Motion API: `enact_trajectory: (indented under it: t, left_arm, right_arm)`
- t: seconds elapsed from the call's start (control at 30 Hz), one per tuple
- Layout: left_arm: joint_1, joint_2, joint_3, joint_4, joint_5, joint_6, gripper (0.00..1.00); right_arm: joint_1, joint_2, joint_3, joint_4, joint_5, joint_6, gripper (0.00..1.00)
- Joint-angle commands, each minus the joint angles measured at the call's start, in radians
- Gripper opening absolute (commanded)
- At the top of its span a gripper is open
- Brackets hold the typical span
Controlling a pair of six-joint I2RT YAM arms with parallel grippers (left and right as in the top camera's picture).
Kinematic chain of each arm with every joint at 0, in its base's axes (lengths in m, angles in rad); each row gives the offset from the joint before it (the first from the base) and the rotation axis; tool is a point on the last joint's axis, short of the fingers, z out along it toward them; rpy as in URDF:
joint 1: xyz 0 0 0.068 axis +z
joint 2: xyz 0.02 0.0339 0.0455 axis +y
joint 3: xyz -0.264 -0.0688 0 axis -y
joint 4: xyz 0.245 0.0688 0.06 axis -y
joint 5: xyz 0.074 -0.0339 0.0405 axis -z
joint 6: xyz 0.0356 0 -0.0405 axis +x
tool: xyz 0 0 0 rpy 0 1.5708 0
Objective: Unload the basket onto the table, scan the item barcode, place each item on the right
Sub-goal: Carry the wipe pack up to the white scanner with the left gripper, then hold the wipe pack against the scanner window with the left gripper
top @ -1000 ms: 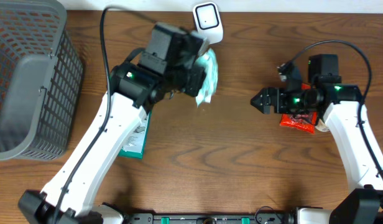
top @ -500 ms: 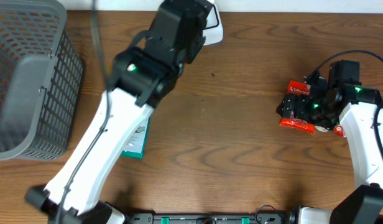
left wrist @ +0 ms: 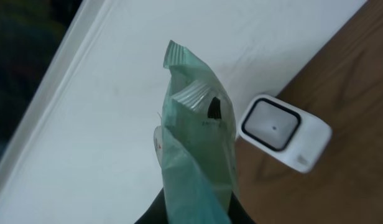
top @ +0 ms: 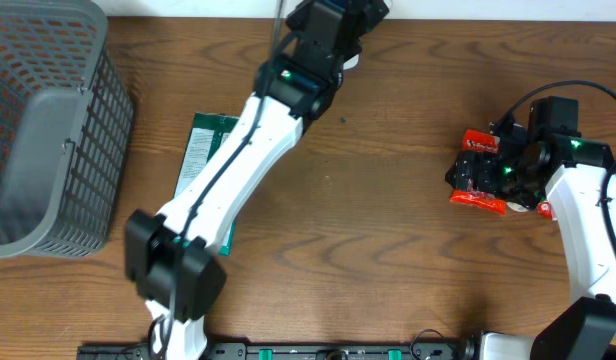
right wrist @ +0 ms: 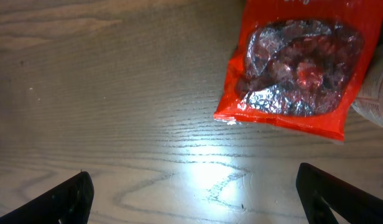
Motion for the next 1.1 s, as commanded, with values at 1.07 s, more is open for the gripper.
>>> enact_trajectory:
  t: [1.07]
  left_arm:
    - [0.157,0.514,0.009,0.753,0.463,0.338,0.07]
  right_arm:
    - [-0.007,-0.021,0.003,-0.001,0.005,0.006,0.99]
